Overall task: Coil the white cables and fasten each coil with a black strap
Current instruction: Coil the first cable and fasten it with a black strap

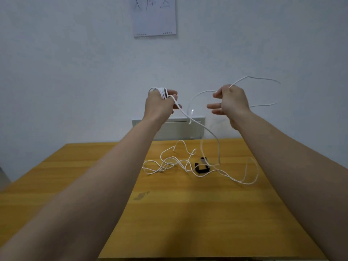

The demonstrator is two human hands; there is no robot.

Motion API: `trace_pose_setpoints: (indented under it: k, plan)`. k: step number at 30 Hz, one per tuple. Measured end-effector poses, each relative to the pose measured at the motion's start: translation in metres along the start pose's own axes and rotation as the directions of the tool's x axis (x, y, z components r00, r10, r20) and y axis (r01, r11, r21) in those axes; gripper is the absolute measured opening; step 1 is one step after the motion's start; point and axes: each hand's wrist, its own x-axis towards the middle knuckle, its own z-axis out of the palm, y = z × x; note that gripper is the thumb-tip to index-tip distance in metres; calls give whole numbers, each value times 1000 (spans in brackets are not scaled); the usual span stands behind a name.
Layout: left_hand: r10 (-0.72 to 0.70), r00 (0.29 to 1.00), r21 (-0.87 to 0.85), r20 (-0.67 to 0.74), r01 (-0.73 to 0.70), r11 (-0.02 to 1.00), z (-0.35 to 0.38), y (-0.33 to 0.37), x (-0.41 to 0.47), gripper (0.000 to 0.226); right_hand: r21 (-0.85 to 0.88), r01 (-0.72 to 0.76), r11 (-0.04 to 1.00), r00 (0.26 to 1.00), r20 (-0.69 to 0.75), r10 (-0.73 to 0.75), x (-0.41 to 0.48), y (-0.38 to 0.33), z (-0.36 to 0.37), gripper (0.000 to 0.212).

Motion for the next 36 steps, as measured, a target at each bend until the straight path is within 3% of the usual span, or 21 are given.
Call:
trace_pose_setpoints:
  k: [4, 8, 13, 15, 16, 17, 19, 21, 24, 27, 29, 32, 33, 36]
  plan:
    - [-27, 1000, 94, -12, 28, 995, -6, 15, -3, 20, -168, 10, 986, 980, -194, -43, -1, -17, -18, 40]
    - [-108, 993, 188, 52, 97, 977, -5, 22, -16, 29, -290, -127, 948, 953, -300, 36, 0, -9, -55, 45]
    - [-167, 973, 298, 158, 115, 948, 7, 28, -31, 29, -307, -224, 925, 826, -564, 13, -7, 2, -93, 63]
    - [-168, 968, 337, 187, 97, 937, 13, 31, -38, 33, -292, -249, 923, 810, -586, 33, -9, 5, -106, 78]
    - [-165, 965, 367, 203, 81, 927, 16, 33, -41, 34, -245, -302, 921, 815, -568, 116, -9, 8, -112, 83]
    - [-167, 960, 406, 225, 64, 912, 19, 34, -45, 35, -182, -377, 908, 819, -524, 235, -12, 9, -118, 84]
    - [-179, 945, 482, 273, 27, 876, 25, 37, -52, 35, -143, -502, 853, 819, -395, 416, -23, 10, -124, 62]
    - [-192, 934, 533, 300, 3, 846, 29, 36, -55, 35, -259, -539, 802, 827, -343, 445, -34, 16, -120, 38]
    - [-187, 936, 573, 300, -20, 819, 31, 31, -58, 32, -315, -412, 855, 910, -187, 370, -43, 23, -99, 45]
    - [-165, 945, 555, 284, -22, 831, 31, 22, -60, 28, -257, -331, 908, 918, 138, 373, -54, 18, -72, 59]
    - [-148, 955, 544, 255, -15, 839, 28, 18, -60, 27, -221, -311, 925, 827, 416, 377, -64, 7, -57, 69]
    - [-111, 972, 540, 208, -19, 842, 19, 15, -58, 24, -201, -327, 923, 578, 731, 364, -77, -8, -39, 68]
    - [-103, 974, 532, 201, -20, 846, 15, 14, -57, 27, -223, -288, 931, 551, 757, 352, -79, -10, -34, 60]
    - [-98, 976, 512, 195, -16, 859, 1, 6, -57, 37, -217, -181, 959, 607, 743, 283, -83, -12, -18, 38]
